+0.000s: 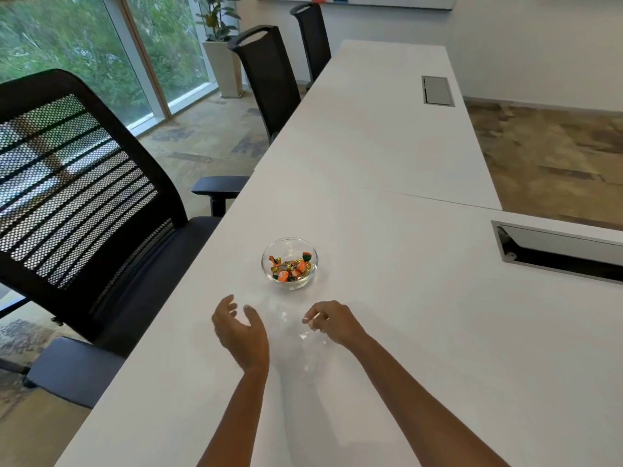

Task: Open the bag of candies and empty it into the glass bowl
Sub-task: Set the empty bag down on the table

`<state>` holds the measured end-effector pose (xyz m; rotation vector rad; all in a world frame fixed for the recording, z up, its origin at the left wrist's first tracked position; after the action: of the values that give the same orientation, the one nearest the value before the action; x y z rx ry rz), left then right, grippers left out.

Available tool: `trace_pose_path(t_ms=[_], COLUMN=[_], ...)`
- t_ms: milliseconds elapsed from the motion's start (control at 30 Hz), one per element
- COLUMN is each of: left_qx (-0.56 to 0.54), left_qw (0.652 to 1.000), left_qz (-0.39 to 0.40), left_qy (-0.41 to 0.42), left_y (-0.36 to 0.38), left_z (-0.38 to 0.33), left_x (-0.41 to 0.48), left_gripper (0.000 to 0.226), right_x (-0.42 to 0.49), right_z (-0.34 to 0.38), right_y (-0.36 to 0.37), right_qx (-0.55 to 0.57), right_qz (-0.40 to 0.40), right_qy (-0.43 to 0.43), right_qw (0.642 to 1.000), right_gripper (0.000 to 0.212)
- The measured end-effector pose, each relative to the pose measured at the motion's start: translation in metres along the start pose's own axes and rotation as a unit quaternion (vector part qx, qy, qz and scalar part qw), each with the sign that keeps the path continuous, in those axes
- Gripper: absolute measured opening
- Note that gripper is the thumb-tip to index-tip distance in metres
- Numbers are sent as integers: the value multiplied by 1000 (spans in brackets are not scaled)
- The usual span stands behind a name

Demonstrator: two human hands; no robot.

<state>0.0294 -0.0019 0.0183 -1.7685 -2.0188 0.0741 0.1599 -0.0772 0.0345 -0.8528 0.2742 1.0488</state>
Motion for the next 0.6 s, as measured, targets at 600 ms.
trace_pose_path(t_ms=[600], left_qx=[242], left_qw=[942], left_qz=[224], left_qy=[63], left_y=[-27], left_z=[42], left_x=[-8], left_gripper=[18], right_x=[14], right_z=[10], right_y=[-7], right_qx=[54], right_qz=[-84], right_qy=[-19], right_qw=[995], right_gripper=[20])
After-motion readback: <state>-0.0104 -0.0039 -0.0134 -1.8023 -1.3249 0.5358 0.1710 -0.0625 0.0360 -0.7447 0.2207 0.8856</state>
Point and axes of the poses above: each hand's wrist, its own x-axis towards the middle knuckle, its own y-axis out of the palm, z = x × y, the point moved 1 cm from there along x, towards the middle knuckle, and after that the axes turned 14 degrees about y, right-handed, at the moved point
